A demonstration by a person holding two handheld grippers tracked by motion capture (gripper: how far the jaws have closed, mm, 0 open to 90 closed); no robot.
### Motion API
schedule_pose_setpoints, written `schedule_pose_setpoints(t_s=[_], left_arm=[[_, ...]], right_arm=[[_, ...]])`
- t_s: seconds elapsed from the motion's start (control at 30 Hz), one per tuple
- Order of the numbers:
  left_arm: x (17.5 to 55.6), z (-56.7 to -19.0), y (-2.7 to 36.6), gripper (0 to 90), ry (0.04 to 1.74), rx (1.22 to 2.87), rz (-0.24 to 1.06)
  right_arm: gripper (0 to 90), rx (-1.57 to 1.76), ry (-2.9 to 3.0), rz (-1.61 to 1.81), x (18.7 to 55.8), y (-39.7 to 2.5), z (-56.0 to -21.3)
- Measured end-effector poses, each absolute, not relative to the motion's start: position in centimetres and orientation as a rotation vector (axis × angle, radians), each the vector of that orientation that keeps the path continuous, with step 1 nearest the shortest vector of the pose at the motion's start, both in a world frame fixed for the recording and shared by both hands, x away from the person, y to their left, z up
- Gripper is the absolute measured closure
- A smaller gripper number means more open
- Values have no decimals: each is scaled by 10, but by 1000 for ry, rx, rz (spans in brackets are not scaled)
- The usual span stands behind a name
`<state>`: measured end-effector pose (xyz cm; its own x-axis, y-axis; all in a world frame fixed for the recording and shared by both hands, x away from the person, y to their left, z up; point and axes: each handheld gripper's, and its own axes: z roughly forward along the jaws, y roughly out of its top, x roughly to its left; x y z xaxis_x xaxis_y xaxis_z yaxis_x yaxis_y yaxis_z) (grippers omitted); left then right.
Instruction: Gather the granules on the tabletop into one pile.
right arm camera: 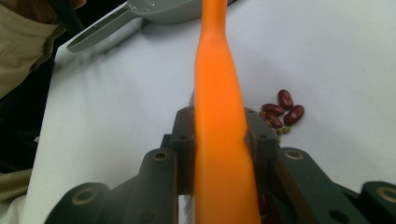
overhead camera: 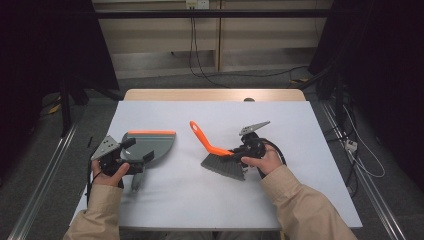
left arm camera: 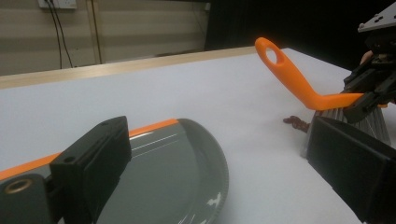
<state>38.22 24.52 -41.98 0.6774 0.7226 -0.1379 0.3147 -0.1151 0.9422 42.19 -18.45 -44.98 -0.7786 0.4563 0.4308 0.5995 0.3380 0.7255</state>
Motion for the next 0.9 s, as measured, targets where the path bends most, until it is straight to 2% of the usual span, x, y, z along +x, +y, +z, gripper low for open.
schedule_pose_setpoints(t_s=[0.6, 0.9], left_arm=[[382, -420, 243, 63, 841, 1716, 428], [382, -421, 242, 63, 842, 1716, 427]], right_arm=[[712, -927, -2401, -1455, 410, -186, -437], [711, -889, -2376, -1447, 404, -199, -451]])
